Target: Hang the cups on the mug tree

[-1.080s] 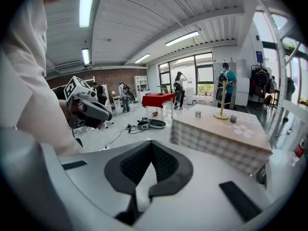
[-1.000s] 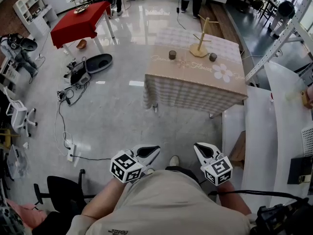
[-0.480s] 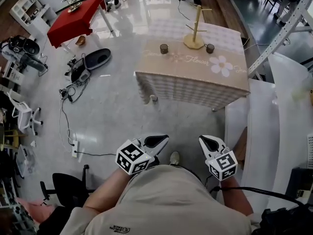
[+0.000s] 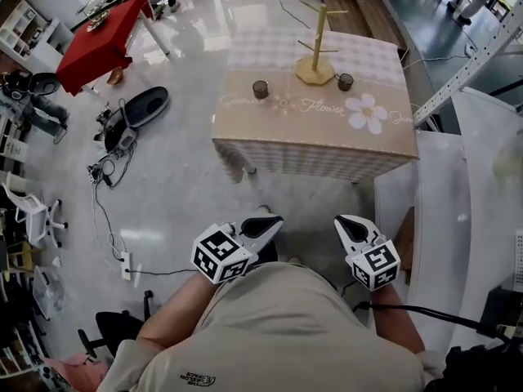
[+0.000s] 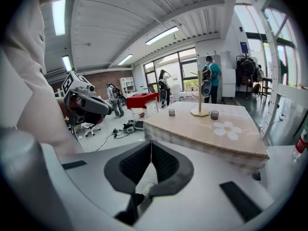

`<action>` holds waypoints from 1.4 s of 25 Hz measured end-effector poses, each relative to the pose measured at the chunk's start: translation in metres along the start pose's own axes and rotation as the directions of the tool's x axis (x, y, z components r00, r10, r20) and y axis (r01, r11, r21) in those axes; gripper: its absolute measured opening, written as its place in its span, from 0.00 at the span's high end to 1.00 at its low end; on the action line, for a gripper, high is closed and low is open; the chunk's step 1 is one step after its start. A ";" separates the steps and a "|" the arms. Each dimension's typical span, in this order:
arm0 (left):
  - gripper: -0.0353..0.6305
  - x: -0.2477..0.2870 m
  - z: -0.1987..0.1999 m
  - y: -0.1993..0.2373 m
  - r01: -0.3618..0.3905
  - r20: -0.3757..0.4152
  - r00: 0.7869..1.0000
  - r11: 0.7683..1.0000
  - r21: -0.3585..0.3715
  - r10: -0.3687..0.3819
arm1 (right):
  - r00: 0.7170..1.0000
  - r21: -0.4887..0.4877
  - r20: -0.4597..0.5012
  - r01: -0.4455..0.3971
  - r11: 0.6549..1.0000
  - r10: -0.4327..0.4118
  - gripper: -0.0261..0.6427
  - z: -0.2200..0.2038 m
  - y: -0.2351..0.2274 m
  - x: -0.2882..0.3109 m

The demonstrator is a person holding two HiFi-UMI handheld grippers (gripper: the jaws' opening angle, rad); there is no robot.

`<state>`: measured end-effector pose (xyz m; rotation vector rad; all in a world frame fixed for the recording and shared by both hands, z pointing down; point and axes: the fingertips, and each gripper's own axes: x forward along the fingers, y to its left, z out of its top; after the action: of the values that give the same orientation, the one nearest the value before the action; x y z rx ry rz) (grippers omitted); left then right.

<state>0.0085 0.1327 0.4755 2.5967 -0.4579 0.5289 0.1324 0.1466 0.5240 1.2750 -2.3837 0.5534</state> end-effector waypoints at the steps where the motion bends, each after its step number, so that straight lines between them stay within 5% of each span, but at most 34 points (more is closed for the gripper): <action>1: 0.94 0.002 0.009 0.012 0.016 0.001 1.000 1.000 -0.002 -0.016 | 1.000 0.011 -0.002 0.015 1.000 -0.015 0.94 0.008 -0.007 0.009; 6: 0.93 0.013 0.057 0.069 0.096 -0.001 0.995 0.995 0.040 -0.096 | 0.996 0.006 0.005 0.093 0.996 -0.093 0.93 0.062 -0.052 0.049; 10: 0.93 0.020 0.079 0.111 0.139 -0.017 0.990 0.987 0.085 -0.138 | 0.984 0.033 0.016 0.176 0.984 -0.176 0.81 0.087 -0.091 0.078; 14: 0.93 0.028 0.096 0.141 0.135 -0.002 0.991 0.989 0.058 -0.136 | 0.979 0.017 -0.003 0.205 0.979 -0.205 0.77 0.103 -0.131 0.107; 22: 0.93 0.056 0.136 0.189 -0.003 0.063 0.998 1.000 -0.017 0.004 | 0.972 -0.065 -0.096 0.211 0.975 -0.217 0.70 0.108 -0.275 0.170; 29: 0.93 0.099 0.174 0.211 -0.121 0.103 0.986 0.990 -0.078 0.129 | 0.975 -0.195 -0.163 0.120 0.973 -0.153 0.59 0.111 -0.384 0.237; 35: 0.93 0.133 0.195 0.211 -0.190 0.102 0.974 0.975 -0.116 0.202 | 0.967 -0.247 -0.248 -0.006 0.969 -0.057 0.54 0.093 -0.426 0.292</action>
<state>0.0962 -0.1699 0.4478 2.5029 -0.7655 0.4099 0.3281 -0.3206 0.6600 1.0564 -2.1424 0.3727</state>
